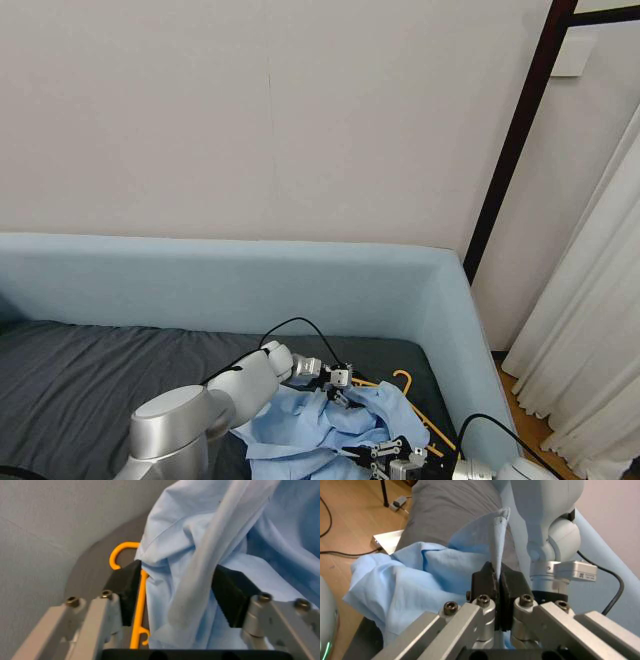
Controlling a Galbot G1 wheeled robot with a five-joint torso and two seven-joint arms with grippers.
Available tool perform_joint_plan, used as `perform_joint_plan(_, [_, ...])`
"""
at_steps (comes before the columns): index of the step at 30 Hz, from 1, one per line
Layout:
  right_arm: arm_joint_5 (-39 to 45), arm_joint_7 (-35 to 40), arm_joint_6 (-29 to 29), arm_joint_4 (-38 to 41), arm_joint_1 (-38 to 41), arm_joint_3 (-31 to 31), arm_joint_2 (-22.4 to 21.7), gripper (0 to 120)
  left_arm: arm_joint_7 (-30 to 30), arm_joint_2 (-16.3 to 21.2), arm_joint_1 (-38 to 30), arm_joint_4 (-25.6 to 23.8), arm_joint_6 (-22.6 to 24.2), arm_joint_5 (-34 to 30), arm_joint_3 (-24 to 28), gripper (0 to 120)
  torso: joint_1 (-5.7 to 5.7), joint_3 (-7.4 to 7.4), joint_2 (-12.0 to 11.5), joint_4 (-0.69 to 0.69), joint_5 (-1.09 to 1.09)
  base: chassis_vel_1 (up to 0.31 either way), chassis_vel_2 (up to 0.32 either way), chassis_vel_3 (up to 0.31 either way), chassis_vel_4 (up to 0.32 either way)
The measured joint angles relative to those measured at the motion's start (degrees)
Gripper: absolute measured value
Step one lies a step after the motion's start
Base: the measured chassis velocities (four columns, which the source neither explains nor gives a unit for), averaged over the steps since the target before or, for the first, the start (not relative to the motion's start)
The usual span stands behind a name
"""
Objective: Pick up the clothes from the sofa and hang them on the clothes hanger.
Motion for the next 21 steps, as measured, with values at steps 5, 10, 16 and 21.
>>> perform_joint_plan(5, [0.0,0.6,0.0,0.4,-0.4,0.2,-0.4,0,0.1,-0.5,-0.5,0.3,-0.1,-0.2,0.0,33,0.00,0.00,0.0,0.02,0.01,0.000,0.000,0.000,0.000])
perform_joint_plan(10, [0.0,0.9,0.0,0.5,-0.4,0.3,-0.8,0,0.1,-0.6,-0.5,0.2,-0.1,-0.5,0.0,15,0.00,0.00,0.0,0.02,0.00,0.000,0.000,0.000,0.000])
perform_joint_plan(16, [0.8,1.4,0.0,0.4,-0.6,0.2,-0.9,0,0.0,-0.3,-0.4,-0.1,-0.3,-0.8,0.0,0,0.00,0.00,0.0,0.02,0.00,0.000,0.000,0.000,0.000])
perform_joint_plan(21, [1.3,1.9,0.0,-0.1,-0.6,0.3,-0.7,0,-0.3,1.7,-0.4,-2.2,-0.3,-1.5,-0.3,0,0.00,0.00,0.0,0.02,0.00,0.000,0.000,0.000,0.000])
